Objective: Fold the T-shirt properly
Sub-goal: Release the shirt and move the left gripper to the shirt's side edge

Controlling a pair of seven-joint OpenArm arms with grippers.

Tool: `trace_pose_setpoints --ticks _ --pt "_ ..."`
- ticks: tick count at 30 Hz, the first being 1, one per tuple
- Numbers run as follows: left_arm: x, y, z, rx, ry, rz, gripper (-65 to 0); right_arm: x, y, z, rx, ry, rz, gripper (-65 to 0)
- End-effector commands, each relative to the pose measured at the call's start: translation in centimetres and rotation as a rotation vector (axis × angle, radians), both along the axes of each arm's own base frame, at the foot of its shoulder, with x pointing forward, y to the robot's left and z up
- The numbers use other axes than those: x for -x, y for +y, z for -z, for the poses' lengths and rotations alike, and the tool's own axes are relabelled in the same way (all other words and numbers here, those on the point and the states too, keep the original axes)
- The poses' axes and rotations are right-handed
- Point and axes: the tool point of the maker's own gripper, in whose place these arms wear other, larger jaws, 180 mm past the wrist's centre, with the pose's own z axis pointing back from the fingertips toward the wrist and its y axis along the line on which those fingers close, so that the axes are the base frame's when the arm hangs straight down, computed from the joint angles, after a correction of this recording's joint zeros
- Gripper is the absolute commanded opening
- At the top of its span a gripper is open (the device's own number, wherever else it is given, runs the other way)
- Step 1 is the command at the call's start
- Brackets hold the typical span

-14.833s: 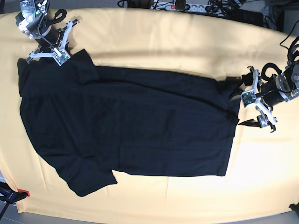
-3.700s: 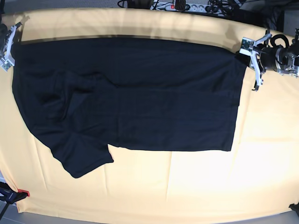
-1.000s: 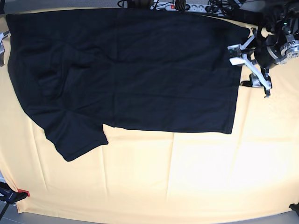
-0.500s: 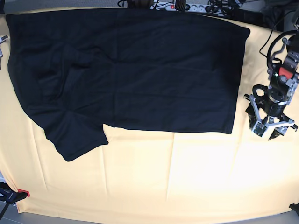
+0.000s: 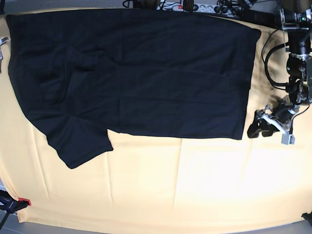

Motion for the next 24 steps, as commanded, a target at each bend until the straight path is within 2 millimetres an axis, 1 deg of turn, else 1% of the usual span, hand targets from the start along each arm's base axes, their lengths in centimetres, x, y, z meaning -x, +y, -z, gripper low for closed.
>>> trace_pose_setpoints --ticks 1,3,5,8,11,14,16,21,24 --pt "-1.0 0.3 -0.9 -0.003 -0.020 -0.001 -20.0 -0.5 0.0 -0.8 0.020 -0.022 -0.013 -27.1" --pt "-1.8 -0.4 -0.7 0.013 -0.014 0.004 -20.0 -0.5 0.0 -0.8 0.020 -0.023 -0.012 -27.1" --pt "-2.5 -1.6 -0.7 0.026 -0.013 0.023 -20.0 -0.5 -0.1 -0.8 0.020 -0.024 -0.010 -27.1" --pt "-2.6 -3.6 0.2 0.020 0.019 0.068 -20.0 -0.5 -0.1 -0.8 0.020 -0.024 -0.010 -27.1" --pt "-2.0 -5.4 1.6 0.016 0.067 0.109 -20.0 -0.5 -0.1 -0.8 0.020 -0.024 -0.010 -27.1" --pt "-0.7 -7.3 3.4 0.001 0.149 0.179 -20.0 -0.5 -0.1 -0.8 0.020 -0.025 -0.010 -27.1" --pt "0.0 -8.1 4.2 -0.002 0.195 0.208 -20.0 -0.5 -0.1 -0.8 0.021 -0.025 -0.010 -27.1" --pt "1.0 -9.0 4.3 0.056 0.260 0.237 -20.0 -0.5 -0.1 -0.8 0.020 -0.027 -0.008 -27.1" --pt "2.1 -9.7 4.5 0.063 0.305 0.310 -20.0 -0.7 -0.1 -0.9 0.020 -0.033 -0.008 -27.1"
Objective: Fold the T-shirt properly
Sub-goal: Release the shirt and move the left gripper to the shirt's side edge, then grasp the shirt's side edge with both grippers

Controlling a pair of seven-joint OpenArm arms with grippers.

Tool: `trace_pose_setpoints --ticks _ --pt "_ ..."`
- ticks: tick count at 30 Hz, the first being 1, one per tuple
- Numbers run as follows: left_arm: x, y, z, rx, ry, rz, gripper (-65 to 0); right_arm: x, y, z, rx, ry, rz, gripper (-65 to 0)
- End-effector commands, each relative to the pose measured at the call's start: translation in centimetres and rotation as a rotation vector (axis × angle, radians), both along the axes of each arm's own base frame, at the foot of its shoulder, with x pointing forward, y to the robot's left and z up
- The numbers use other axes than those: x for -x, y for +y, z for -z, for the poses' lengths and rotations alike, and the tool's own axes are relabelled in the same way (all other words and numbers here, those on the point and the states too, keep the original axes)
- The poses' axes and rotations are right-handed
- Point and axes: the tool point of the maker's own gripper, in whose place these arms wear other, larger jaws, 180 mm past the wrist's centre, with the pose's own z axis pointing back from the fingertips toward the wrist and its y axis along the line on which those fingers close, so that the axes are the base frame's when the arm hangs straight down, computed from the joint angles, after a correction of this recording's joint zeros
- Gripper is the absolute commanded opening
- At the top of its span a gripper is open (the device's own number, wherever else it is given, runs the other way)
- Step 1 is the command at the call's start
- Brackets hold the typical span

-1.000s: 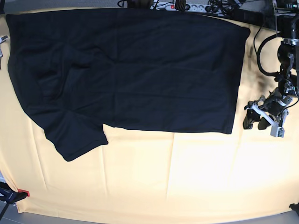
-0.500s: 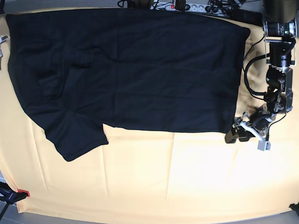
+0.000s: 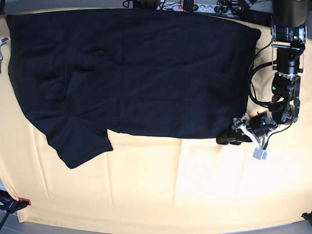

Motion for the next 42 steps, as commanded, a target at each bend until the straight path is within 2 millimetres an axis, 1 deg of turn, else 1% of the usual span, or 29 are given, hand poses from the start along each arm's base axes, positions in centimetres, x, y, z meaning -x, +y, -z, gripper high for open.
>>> trace_pose_setpoints --ticks 1,10,11,12,13,15,16,17,19,22,24,28,30,32,33,35,39,42 --pt "2.0 0.2 2.1 -0.087 0.107 0.072 -20.0 -0.6 0.0 -0.9 0.019 -0.030 -0.015 -27.1" --pt "2.8 0.4 2.6 -0.108 0.145 0.095 -20.2 -0.7 0.1 -0.9 0.018 -0.034 -0.018 -27.1" --pt "2.7 0.4 2.6 -0.108 0.143 0.092 -21.8 -0.7 0.1 -0.9 0.018 -0.034 -0.018 -27.1" --pt "2.7 0.5 2.5 -0.108 0.142 0.091 -25.6 -0.7 0.1 -0.9 0.017 -0.035 -0.018 -27.1" --pt "2.6 0.5 2.5 -0.109 0.140 0.089 -33.0 -0.7 0.1 -0.9 0.017 -0.035 -0.018 -27.1" --pt "2.6 0.5 2.5 -0.111 0.140 0.090 -53.1 -0.7 0.1 -0.9 0.017 -0.036 -0.019 -27.1" --pt "2.6 0.5 2.5 -0.111 0.139 0.090 -61.7 -0.7 0.1 -1.0 0.017 -0.036 -0.019 -27.1" --pt "2.6 0.5 2.5 -0.110 0.139 0.090 -65.0 -0.8 0.1 -1.0 0.017 -0.037 -0.020 -27.1" --pt "2.5 0.5 2.4 -0.109 0.135 0.089 -65.0 -0.8 0.1 -1.0 0.015 -0.040 -0.022 -27.1" --pt "1.9 0.3 1.6 -0.090 0.118 0.085 -65.0 -1.1 0.4 -1.2 0.010 -0.056 -0.034 -27.1" --pt "1.2 0.0 0.7 -0.061 0.099 0.079 -65.0 -1.4 0.6 -1.4 0.004 -0.074 -0.045 -27.1" --pt "-0.4 -0.4 -1.3 -0.032 0.045 0.083 -65.0 -2.8 0.5 -2.7 -0.006 -0.152 -0.046 -27.1" --pt "-1.1 -0.9 -2.7 -0.011 -0.003 0.116 -65.0 -3.8 0.2 -3.3 -0.027 -0.208 -0.038 -27.1" --pt "-1.6 -1.3 -3.9 0.015 -0.039 0.133 -65.0 -4.7 -0.5 -3.5 -0.057 -0.253 -0.013 -27.1" --pt "-1.8 -1.5 -4.4 0.030 -0.053 0.136 -65.0 -5.0 -0.9 -3.1 -0.078 -0.261 0.006 -27.1" --pt "-2.1 -1.7 -5.0 0.043 -0.070 0.142 -65.0 -5.8 -1.5 -1.6 -0.132 -0.257 0.041 -27.1" --pt "-1.9 -1.9 -5.3 0.061 -0.068 0.155 -65.0 -8.0 -1.8 3.0 -0.250 -0.183 0.061 -27.1" --pt "-1.6 -2.1 -5.2 0.068 -0.051 0.168 -65.0 -10.3 -2.3 5.6 -0.327 -0.153 0.102 -27.1"
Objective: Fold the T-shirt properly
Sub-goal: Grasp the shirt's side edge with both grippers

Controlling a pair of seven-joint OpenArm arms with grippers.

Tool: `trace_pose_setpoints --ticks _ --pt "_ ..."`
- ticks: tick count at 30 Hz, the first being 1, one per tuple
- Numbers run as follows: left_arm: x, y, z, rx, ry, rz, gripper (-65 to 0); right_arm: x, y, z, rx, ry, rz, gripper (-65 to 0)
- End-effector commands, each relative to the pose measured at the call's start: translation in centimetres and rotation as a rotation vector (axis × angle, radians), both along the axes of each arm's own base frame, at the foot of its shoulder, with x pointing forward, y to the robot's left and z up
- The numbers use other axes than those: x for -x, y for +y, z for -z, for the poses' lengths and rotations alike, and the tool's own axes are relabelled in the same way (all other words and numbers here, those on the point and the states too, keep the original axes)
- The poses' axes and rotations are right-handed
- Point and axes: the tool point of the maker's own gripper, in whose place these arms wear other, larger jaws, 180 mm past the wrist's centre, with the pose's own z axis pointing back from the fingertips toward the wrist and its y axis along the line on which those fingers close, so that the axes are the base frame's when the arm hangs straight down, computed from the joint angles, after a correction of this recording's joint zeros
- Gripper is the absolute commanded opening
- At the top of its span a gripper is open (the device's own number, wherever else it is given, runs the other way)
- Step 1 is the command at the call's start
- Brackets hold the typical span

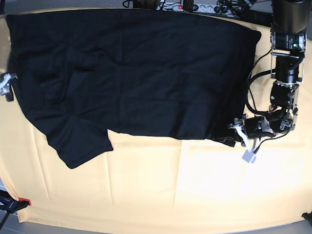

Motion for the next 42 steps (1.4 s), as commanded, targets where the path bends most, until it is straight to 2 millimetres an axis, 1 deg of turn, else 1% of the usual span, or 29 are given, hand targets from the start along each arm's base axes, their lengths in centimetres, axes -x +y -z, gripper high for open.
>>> trace_pose_setpoints --ticks 1,4,7,10,12,14,16,18,22,24,26,29,33,35,37,38,39,41,42 --pt "-1.3 0.4 -2.2 0.020 -0.061 -0.011 -65.0 -1.6 -0.9 -1.3 0.010 -0.042 0.009 -27.1" --pt "-1.3 0.4 -2.1 0.017 -0.057 -0.008 -65.0 -3.9 -1.5 0.1 -0.109 -0.051 0.070 -27.1" --pt "-1.2 0.4 -2.1 0.015 -0.055 -0.007 -65.0 -5.8 -1.2 1.7 -0.264 -0.057 0.109 -27.1" --pt "-1.2 0.4 -2.1 0.016 -0.055 -0.006 -65.0 -6.9 -0.5 3.7 -0.407 -0.030 0.135 -27.1" --pt "-1.2 0.4 -2.1 0.015 -0.055 -0.007 -65.0 -7.4 -0.3 5.0 -0.467 -0.011 0.153 -27.1" --pt "-1.1 0.4 -2.0 0.011 -0.051 -0.003 -65.0 -7.7 -0.5 5.8 -0.521 -0.001 0.183 -27.1" --pt "-1.1 0.5 -1.9 0.004 -0.048 -0.001 -65.0 -8.2 -0.3 5.9 -0.574 -0.013 0.187 -27.1" --pt "-1.1 0.5 -1.8 0.000 -0.048 0.000 -65.0 -8.7 -0.4 5.6 -0.590 -0.030 0.191 -27.1" --pt "-1.1 0.5 -1.8 0.000 -0.048 0.000 -65.0 -8.7 -1.6 5.8 -0.503 -0.023 0.199 -27.1" --pt "-1.1 0.5 -1.8 0.001 -0.048 0.000 -65.0 -8.4 -1.7 6.2 -0.483 0.002 0.200 -27.1" --pt "-1.1 0.5 -1.8 0.001 -0.048 -0.001 -65.0 -8.2 -1.0 6.3 -0.519 0.021 0.195 -27.1" --pt "-1.1 0.5 -1.8 0.002 -0.049 0.000 -65.0 -8.0 1.4 6.6 -0.602 0.053 0.134 -27.1" --pt "-1.1 0.5 -1.8 0.002 -0.048 -0.001 -65.0 -7.7 4.0 7.5 -0.696 0.083 0.111 -27.1" --pt "-1.1 0.5 -1.8 0.001 -0.048 0.000 -65.0 -7.9 4.6 7.6 -0.717 0.078 0.106 -27.1" --pt "-1.1 0.5 -1.8 0.001 -0.048 -0.001 -65.0 -8.1 4.7 7.4 -0.721 0.068 0.106 -27.5" --pt "-1.1 0.5 -1.8 0.000 -0.048 -0.001 -65.0 -8.3 4.5 7.2 -0.722 0.053 0.107 -28.2" --pt "-1.1 0.5 -1.8 0.001 -0.048 -0.001 -65.0 -8.4 4.3 7.0 -0.720 0.043 0.110 -30.4" --pt "-1.1 0.5 -1.9 0.001 -0.050 -0.001 -65.0 -8.5 3.8 6.7 -0.712 0.028 0.114 -38.7" --pt "-1.1 0.5 -1.9 0.001 -0.050 -0.001 -65.0 -8.5 3.5 6.5 -0.707 0.024 0.116 -44.6"
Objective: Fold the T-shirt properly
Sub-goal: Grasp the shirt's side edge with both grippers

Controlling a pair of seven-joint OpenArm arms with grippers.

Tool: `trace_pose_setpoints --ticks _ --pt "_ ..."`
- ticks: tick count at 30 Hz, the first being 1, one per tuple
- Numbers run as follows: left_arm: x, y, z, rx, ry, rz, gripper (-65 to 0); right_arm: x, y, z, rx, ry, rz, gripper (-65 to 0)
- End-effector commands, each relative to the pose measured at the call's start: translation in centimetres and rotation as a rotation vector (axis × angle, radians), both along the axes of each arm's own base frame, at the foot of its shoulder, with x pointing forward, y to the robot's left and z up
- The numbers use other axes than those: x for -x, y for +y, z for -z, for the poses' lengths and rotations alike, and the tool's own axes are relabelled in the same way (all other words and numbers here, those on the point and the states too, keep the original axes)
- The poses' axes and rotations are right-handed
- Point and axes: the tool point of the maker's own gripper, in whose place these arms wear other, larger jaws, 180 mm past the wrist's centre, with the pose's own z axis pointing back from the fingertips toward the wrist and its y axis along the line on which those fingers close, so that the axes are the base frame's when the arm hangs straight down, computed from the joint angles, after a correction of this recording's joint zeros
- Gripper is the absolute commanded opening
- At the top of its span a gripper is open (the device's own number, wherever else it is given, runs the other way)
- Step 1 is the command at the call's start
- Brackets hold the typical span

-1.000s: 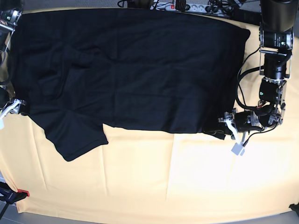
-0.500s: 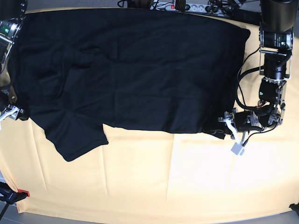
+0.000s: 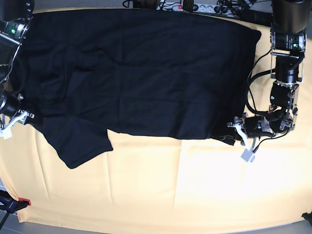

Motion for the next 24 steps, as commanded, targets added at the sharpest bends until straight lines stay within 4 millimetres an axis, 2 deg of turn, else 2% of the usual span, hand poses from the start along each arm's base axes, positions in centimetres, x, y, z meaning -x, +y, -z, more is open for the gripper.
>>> trace_pose_setpoints --ticks 1,3,4,7,16,20,24 --pt "-1.4 0.4 -2.3 0.019 -0.064 -0.009 -65.0 -0.7 -1.6 -1.9 0.034 -0.043 0.010 -51.2" --pt "-1.5 0.4 -2.4 0.017 -0.067 -0.009 -65.0 -0.7 -2.0 -2.1 0.044 -0.044 0.013 -62.8" --pt "-1.7 0.4 -2.6 0.018 -0.077 -0.007 -65.0 -0.8 -2.3 -2.3 0.047 -0.050 0.018 -65.0" --pt "-2.1 0.4 -3.1 -0.001 -0.122 0.010 -65.0 -1.1 -2.8 -2.8 0.056 -0.079 0.035 -65.0" --pt "-4.4 2.2 -3.0 -0.128 -0.263 -0.059 -65.0 -2.3 -4.9 -3.1 0.196 -0.157 0.084 -65.0" --pt "-5.2 3.1 -2.9 -0.209 -0.335 -0.069 -65.0 -3.0 -4.6 -3.2 0.218 -0.162 0.075 -65.0" --pt "-6.1 3.9 -3.2 -0.237 -0.376 -0.122 -65.0 -4.8 -3.5 -4.0 0.249 -0.202 0.043 -65.0"
